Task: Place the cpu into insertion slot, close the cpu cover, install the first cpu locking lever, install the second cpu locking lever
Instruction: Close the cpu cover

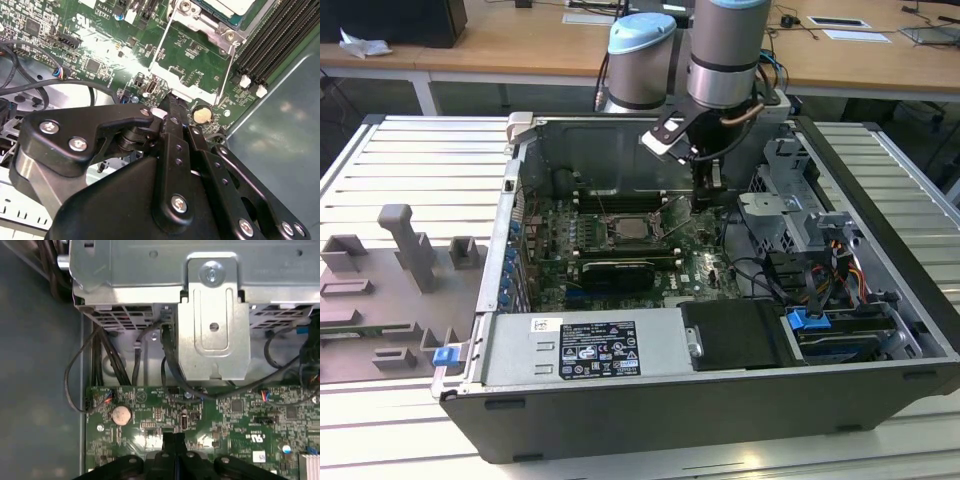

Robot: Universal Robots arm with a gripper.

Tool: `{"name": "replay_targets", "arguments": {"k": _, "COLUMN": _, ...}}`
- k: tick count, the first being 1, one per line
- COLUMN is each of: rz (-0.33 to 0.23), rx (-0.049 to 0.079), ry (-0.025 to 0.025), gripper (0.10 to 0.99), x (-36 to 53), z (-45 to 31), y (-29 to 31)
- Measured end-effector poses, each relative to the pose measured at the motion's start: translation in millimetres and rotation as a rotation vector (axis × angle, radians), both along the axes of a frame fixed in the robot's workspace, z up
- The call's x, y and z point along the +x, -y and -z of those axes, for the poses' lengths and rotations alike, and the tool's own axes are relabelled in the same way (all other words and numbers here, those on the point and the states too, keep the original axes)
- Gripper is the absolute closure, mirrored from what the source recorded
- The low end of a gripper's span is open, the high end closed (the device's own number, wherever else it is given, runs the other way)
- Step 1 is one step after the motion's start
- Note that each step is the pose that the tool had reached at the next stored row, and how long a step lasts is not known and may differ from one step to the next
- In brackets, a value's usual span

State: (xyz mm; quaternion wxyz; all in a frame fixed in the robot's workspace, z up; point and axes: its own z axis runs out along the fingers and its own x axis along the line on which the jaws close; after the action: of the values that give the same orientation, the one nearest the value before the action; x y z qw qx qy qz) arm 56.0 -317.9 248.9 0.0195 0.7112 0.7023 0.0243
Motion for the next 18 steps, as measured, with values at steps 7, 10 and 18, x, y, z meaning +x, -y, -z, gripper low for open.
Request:
{"name": "replay_targets", "arguments": {"k": 7, "rz": 0.0, "rx": 0.0, "ry": -0.0017, "gripper": 0.98, "x": -7.0, "z": 0.2, "y": 0.0}}
{"name": "replay_targets", "arguments": {"k": 10, "rz": 0.0, "rx": 0.0, "ry": -0.0017, "gripper": 0.98, "x": -10.1, "z": 0.2, "y": 0.0}}
{"name": "replay_targets", "arguments": {"k": 18, "rz": 0.0, "rx": 0.0, "ry": -0.0017, "gripper": 0.98, "x": -16.1, "z": 0.4, "y": 0.0}}
